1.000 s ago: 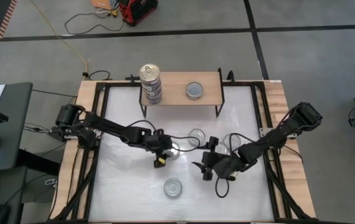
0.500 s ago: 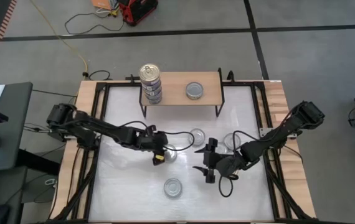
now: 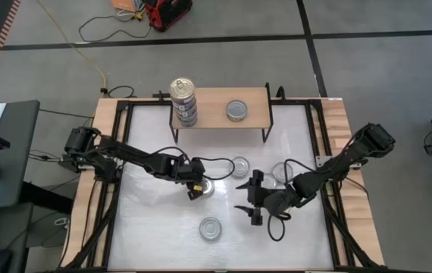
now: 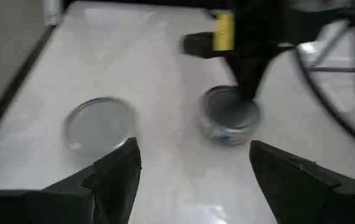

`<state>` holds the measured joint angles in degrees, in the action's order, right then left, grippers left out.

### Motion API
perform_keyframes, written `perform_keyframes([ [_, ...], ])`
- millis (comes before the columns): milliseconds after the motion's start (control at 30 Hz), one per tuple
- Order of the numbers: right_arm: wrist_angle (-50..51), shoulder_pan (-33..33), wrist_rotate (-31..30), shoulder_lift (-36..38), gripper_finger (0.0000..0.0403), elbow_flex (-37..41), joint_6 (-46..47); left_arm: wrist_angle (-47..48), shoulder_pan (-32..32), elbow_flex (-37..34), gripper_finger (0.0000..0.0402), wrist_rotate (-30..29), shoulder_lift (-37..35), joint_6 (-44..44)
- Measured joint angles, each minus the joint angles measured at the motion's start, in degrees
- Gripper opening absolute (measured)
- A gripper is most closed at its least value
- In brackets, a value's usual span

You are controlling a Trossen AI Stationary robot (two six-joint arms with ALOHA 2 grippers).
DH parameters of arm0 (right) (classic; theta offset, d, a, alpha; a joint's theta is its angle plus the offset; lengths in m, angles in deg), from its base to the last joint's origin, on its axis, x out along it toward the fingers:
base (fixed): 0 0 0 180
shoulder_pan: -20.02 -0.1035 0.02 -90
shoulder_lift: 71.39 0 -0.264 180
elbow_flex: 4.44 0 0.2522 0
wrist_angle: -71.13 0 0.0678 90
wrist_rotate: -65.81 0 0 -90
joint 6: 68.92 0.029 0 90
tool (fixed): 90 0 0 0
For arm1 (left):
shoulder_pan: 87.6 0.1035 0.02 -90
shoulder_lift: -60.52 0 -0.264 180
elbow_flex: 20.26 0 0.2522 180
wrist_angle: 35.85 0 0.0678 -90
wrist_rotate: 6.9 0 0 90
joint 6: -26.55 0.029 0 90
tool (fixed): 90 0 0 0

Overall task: Stack canned seafood by type on shelf
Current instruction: Stack the green tuna can on top of the other green tuna can on the shelf

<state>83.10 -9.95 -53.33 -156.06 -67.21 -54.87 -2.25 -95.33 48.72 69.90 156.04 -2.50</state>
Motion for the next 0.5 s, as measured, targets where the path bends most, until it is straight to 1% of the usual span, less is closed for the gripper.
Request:
perform_keyframes([
  [67, -0.83, 0.47, 2.15, -0.87, 0.0328, 0.0, -0.75, 0.54, 0.11, 0.02, 0.0013, 0.36, 0.0, -0.23],
  [100, -0.87, 0.66, 2.47, -1.43, 0.0328, 0.0, -1.45, 0.53, 0.17, 0.02, 0.0008, 0.55, 0.03, -0.33],
  [300, -4.66, 2.6, 2.32, -7.04, 0.0322, 0.0, -6.82, 0.29, 0.92, 0.02, 0.0001, 0.82, 0.09, -0.31],
  [500, -4.3, 4.37, 2.36, -10.69, 0.032, -2.3, -7.74, 0.74, 1.99, 0.02, 0.0, 2.44, 0.09, 0.47],
])
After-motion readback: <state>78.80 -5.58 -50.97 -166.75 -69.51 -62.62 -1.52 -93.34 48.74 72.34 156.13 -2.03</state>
